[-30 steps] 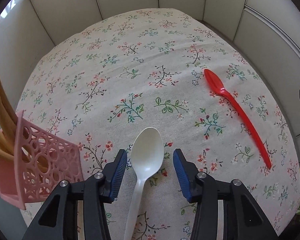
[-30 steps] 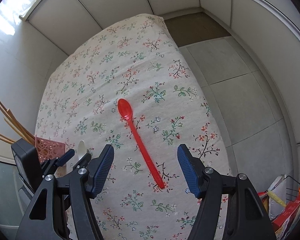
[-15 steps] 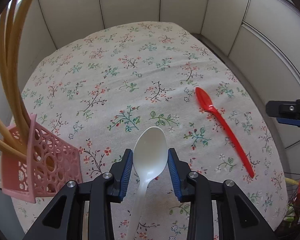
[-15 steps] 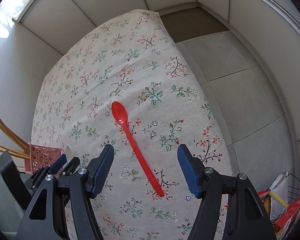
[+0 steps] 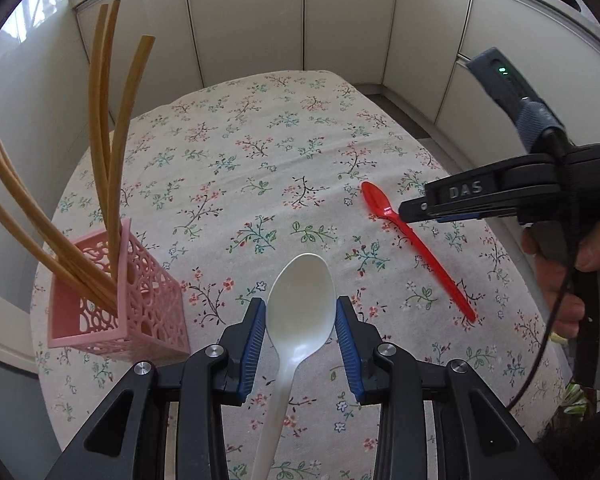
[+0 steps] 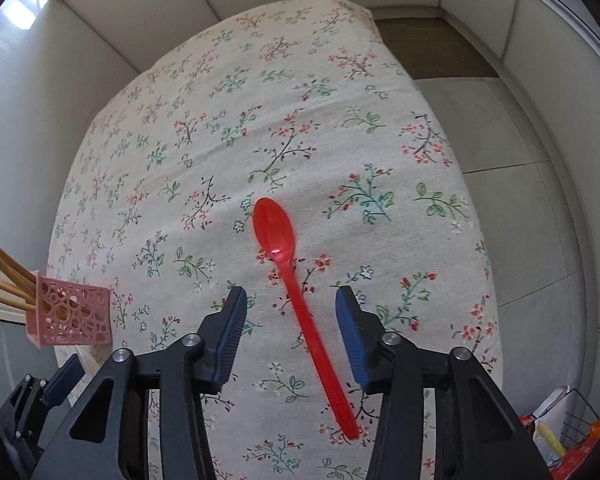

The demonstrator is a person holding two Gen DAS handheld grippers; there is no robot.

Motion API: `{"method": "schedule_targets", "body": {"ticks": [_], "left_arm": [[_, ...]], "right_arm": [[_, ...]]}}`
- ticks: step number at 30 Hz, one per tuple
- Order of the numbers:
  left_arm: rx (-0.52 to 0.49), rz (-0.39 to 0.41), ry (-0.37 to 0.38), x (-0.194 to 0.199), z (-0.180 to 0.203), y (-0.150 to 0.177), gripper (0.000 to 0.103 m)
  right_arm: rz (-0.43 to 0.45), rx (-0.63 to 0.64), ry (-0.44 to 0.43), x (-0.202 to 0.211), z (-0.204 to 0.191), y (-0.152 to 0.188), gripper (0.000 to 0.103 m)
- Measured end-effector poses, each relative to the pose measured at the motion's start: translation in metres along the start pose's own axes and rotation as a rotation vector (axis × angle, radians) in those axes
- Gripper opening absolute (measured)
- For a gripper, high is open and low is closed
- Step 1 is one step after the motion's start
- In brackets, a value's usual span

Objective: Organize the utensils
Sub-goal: 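Close the right gripper on the red plastic spoon while the left gripper lifts the white spoon, then carry both held spoons upright over the pink basket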

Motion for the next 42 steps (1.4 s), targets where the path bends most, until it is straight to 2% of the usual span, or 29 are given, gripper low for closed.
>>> {"method": "schedule_targets", "body": {"ticks": [7, 13, 17, 23, 31, 42], "left_arm": [[-0.007, 0.005, 0.014, 0.010, -0.006, 0.005, 0.036], [-0.007, 0.003, 0.024, 0.013, -0.011, 0.009, 0.036], [-0.002, 0.003, 0.030, 0.014, -0.014, 0.009, 0.036], [0.029, 0.035, 0.041, 0.026, -0.018, 0.009, 0.036], [0.065, 0.144, 0.097, 0.062, -0.024, 0.004, 0.036], [0.161, 0.386, 0.140, 0.127, -0.057, -0.005, 0.036]], "right_arm": [[0.001, 0.082, 0.119, -0.029, -0.012, -0.019, 0.042], [0.010, 0.110, 0.165, -0.044, -0.019, -0.031, 0.041], [0.026, 0.149, 0.202, -0.048, -0.026, -0.036, 0.029], [0.045, 0.145, 0.182, -0.039, -0.029, -0.034, 0.029], [0.157, 0.117, 0.091, 0.015, -0.040, -0.025, 0.029], [0.298, 0.116, -0.027, 0.080, -0.072, -0.008, 0.029]]}}
Point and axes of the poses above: each gripper's, at about its wrist camera, not at the fingertips, and x roughly against the way its jaws point, z to its right, y to its underside, the point moved 5 cm from there along -x, roughly the way its jaws point, and after that the axes turned 7 degrees about x, right-handed, at the moved point
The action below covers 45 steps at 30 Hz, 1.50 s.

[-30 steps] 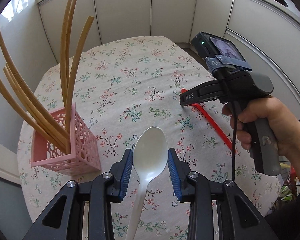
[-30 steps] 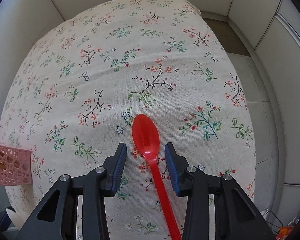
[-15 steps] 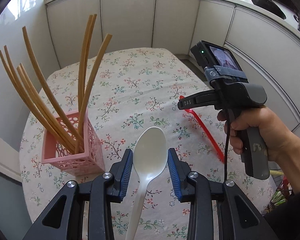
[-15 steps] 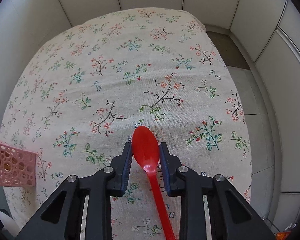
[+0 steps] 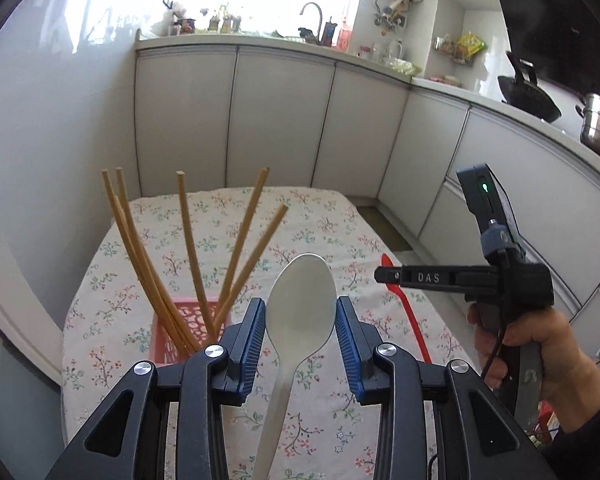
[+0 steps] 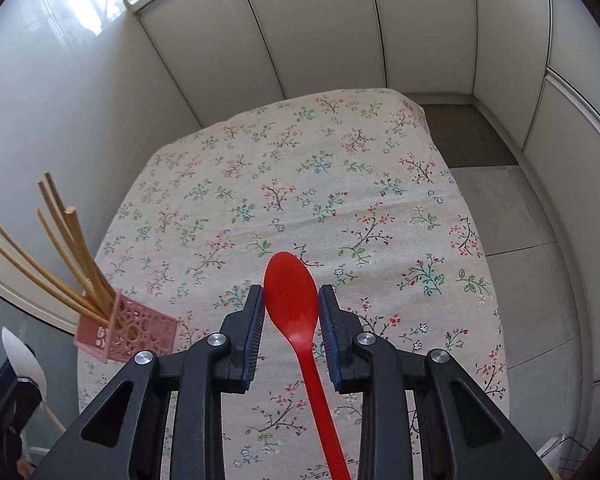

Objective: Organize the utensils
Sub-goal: 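Carry both held spoons upright over the pink basket, then open the left gripper to drop the white spoon into the pink basket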

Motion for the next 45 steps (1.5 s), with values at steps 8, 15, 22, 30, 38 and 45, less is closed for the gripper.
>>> {"method": "schedule_targets", "body": {"ticks": [8, 15, 22, 30, 38, 45], "left_arm": [[0.169, 0.133, 0.016, 0.007, -0.053, -0.031, 0.036], [0.202, 0.267, -0.023, -0.008, -0.072, -0.047, 0.036], [0.223, 0.405, -0.044, -0.017, -0.080, -0.057, 0.036], [0.203, 0.467, -0.108, -0.022, -0.085, -0.052, 0.036], [0.190, 0.418, -0.101, -0.027, -0.083, -0.045, 0.037], [0.223, 0.327, -0.101, -0.015, -0.083, -0.046, 0.056]], "right_arm": [[0.043, 0.012, -0.048, 0.019, -0.019, 0.000, 0.029], [0.038, 0.014, -0.075, 0.017, -0.027, 0.000, 0.029], [0.040, 0.003, -0.089, 0.017, -0.026, -0.002, 0.029], [0.038, -0.011, -0.102, 0.018, -0.022, -0.002, 0.029], [0.041, -0.008, -0.109, 0.021, -0.025, -0.001, 0.029], [0.093, 0.004, -0.149, 0.037, -0.040, -0.005, 0.029]]}}
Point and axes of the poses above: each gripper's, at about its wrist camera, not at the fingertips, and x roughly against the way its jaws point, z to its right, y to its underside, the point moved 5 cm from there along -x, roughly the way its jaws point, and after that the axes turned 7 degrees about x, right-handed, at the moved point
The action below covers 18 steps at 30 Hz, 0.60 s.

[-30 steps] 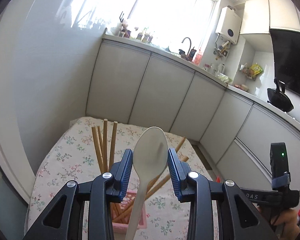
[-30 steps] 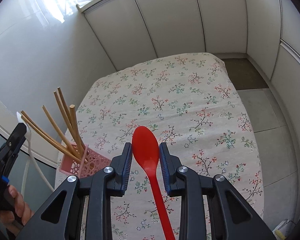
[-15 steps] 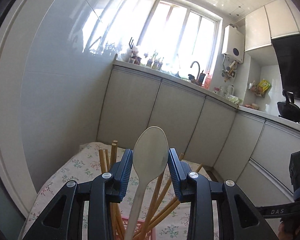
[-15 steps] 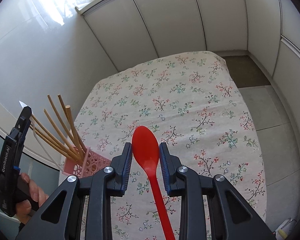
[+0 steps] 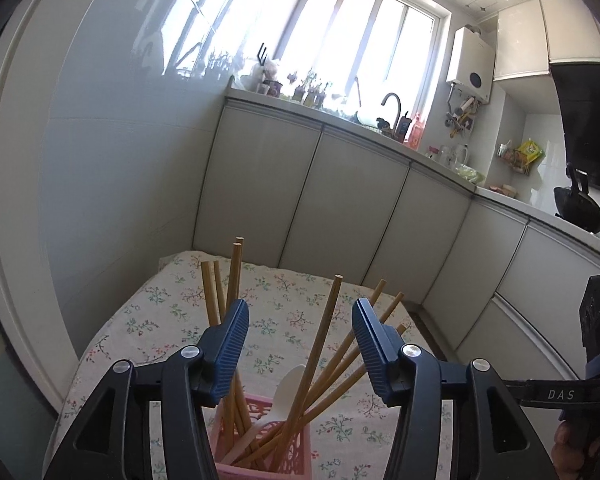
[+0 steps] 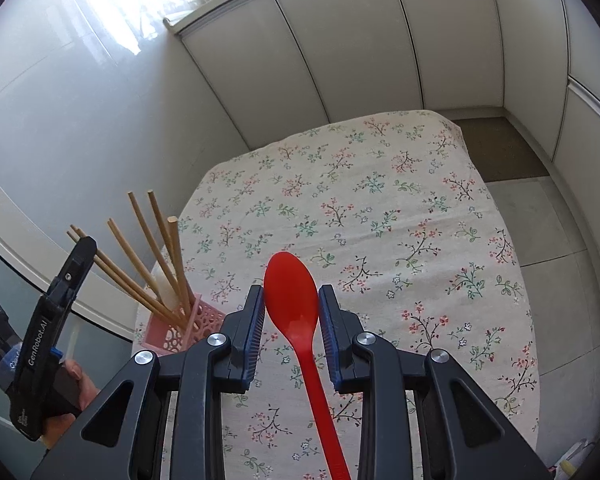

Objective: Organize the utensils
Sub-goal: 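Open the left gripper to drop the white spoon into the pink basket, then open the right gripper to drop the red spoon into the pink basket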

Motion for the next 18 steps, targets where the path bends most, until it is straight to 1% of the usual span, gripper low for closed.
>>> {"method": "schedule_targets", "body": {"ticks": [1, 2, 3, 5, 8, 11, 14, 18], "left_arm": [[0.009, -0.011, -0.009, 0.004, -0.001, -0.001, 0.058], [0.015, -0.026, -0.021, 0.007, -0.002, -0.002, 0.063], [0.025, -0.044, -0.035, 0.011, -0.004, -0.003, 0.065], [0.048, -0.079, -0.067, 0.018, -0.009, -0.004, 0.072], [0.055, -0.165, -0.135, 0.024, -0.018, 0.001, 0.076], [0.035, -0.265, -0.218, 0.026, -0.029, 0.009, 0.080], [0.004, -0.363, -0.286, 0.025, -0.041, 0.020, 0.081], [-0.063, -0.471, -0.349, 0.016, -0.053, 0.035, 0.083]], "right_arm": [[0.016, 0.003, -0.013, 0.003, -0.004, -0.001, 0.029], [0.035, 0.007, -0.027, 0.006, -0.009, -0.003, 0.029], [0.056, 0.012, -0.040, 0.009, -0.014, -0.004, 0.029], [0.113, 0.027, -0.066, 0.016, -0.026, -0.008, 0.029], [0.188, 0.053, -0.103, 0.024, -0.047, -0.012, 0.029], [0.252, 0.078, -0.139, 0.028, -0.073, -0.017, 0.029], [0.302, 0.090, -0.169, 0.027, -0.099, -0.025, 0.029], [0.378, 0.087, -0.180, 0.019, -0.127, -0.036, 0.029]]}}
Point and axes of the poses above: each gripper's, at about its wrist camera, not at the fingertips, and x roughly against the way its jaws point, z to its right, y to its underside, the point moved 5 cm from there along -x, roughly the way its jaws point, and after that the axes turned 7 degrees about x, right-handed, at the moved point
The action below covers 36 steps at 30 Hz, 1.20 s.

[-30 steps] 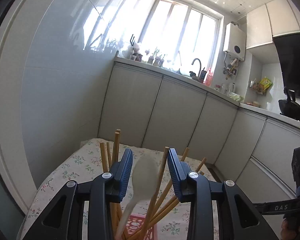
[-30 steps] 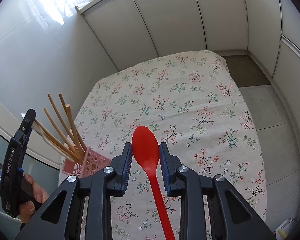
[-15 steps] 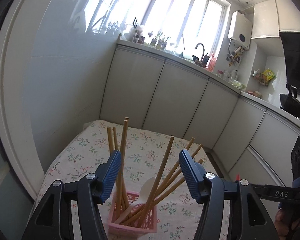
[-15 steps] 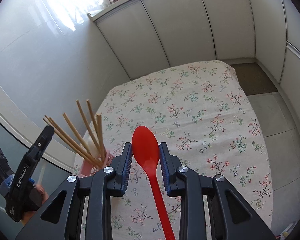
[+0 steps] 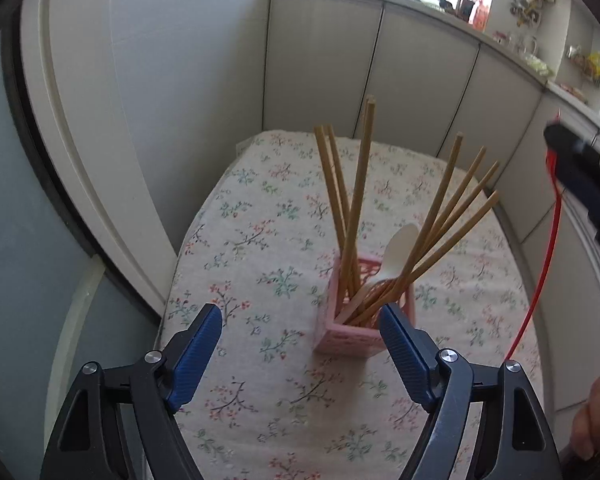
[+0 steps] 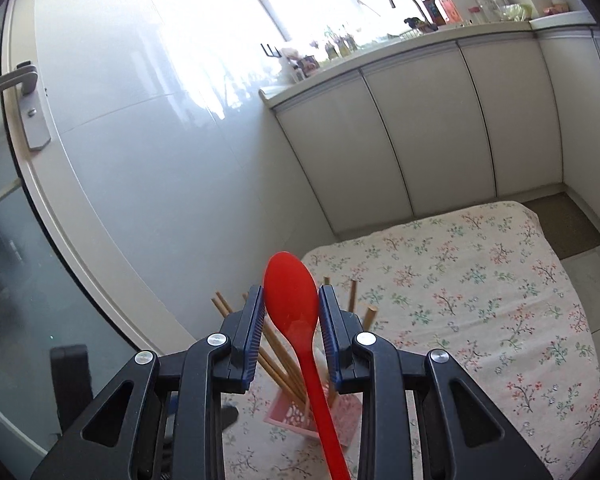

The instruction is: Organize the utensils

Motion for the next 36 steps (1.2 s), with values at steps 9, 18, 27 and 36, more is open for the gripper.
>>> {"method": "schedule_targets", "body": {"ticks": [9, 18, 27, 36], "left_arm": [[0.022, -0.140, -0.060, -0.033, -0.029, 0.009, 0.083], [0.007, -0.167, -0.075, -0.044, -0.030, 0.009, 0.083], [-0.003, -0.183, -0.078, -0.048, -0.025, 0.009, 0.083], [-0.014, -0.167, -0.058, -0.041, -0.019, 0.009, 0.083]], "right_arm": [[0.195, -0.092, 0.072, -0.031, -0.006, 0.019, 0.029], [0.341, -0.065, 0.199, -0.043, -0.004, 0.040, 0.029], [0.306, -0.054, 0.223, -0.049, 0.001, 0.060, 0.031], [0.207, -0.010, 0.218, -0.028, 0.002, 0.043, 0.051]]}}
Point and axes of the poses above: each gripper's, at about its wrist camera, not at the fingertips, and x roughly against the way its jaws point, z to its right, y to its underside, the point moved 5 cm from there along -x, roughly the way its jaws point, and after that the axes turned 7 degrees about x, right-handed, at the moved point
